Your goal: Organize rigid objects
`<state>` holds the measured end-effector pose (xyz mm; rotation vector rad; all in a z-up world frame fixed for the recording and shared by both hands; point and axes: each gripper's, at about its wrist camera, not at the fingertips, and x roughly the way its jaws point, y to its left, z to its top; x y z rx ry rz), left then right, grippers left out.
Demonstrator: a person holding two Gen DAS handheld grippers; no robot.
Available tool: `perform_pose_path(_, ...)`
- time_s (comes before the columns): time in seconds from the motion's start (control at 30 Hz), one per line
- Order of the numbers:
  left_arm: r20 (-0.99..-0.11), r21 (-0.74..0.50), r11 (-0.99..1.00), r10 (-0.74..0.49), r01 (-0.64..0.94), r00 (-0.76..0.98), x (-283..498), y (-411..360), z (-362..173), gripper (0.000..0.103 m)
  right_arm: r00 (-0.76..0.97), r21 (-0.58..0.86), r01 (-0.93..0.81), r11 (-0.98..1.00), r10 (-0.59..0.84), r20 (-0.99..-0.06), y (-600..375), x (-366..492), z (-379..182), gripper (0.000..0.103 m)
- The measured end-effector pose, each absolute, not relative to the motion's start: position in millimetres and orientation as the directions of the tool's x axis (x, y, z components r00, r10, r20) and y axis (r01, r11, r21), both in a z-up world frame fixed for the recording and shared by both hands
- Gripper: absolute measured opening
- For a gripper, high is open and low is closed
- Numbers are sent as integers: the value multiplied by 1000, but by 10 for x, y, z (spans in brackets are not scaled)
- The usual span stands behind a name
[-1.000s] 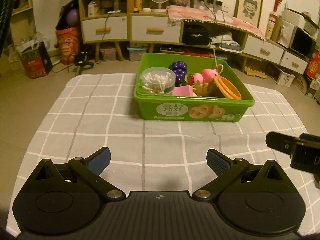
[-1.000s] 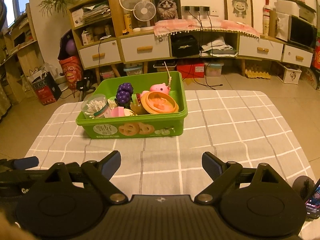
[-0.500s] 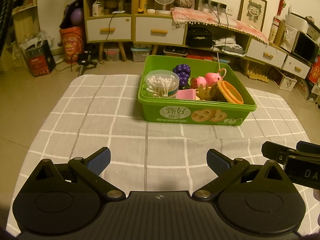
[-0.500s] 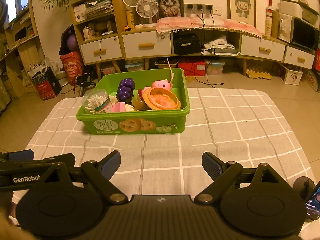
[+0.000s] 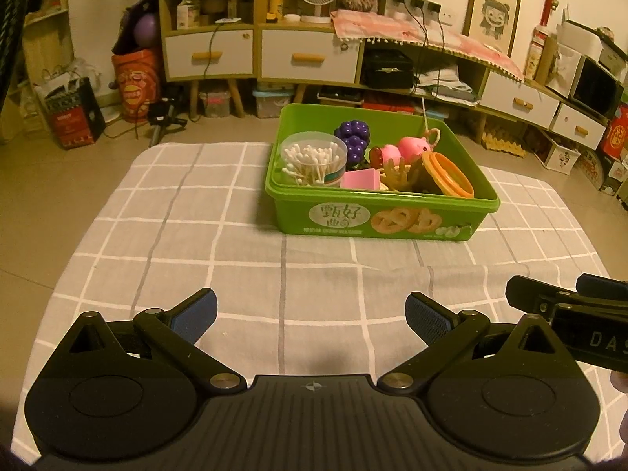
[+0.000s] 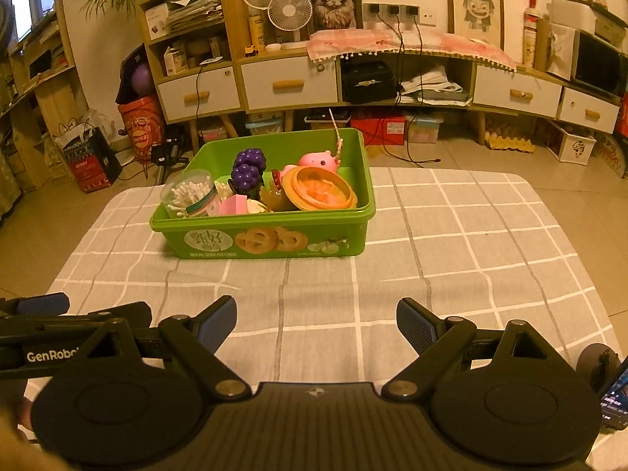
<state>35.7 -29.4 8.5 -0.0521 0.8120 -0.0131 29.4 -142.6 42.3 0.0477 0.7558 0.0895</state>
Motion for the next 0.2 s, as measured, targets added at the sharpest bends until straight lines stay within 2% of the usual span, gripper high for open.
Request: perform_pose_path(0.2,-721,-35,999,-10,-22,693,347,-298,71,101,723,72,-66,995,97,-684,-1417,299,415,66)
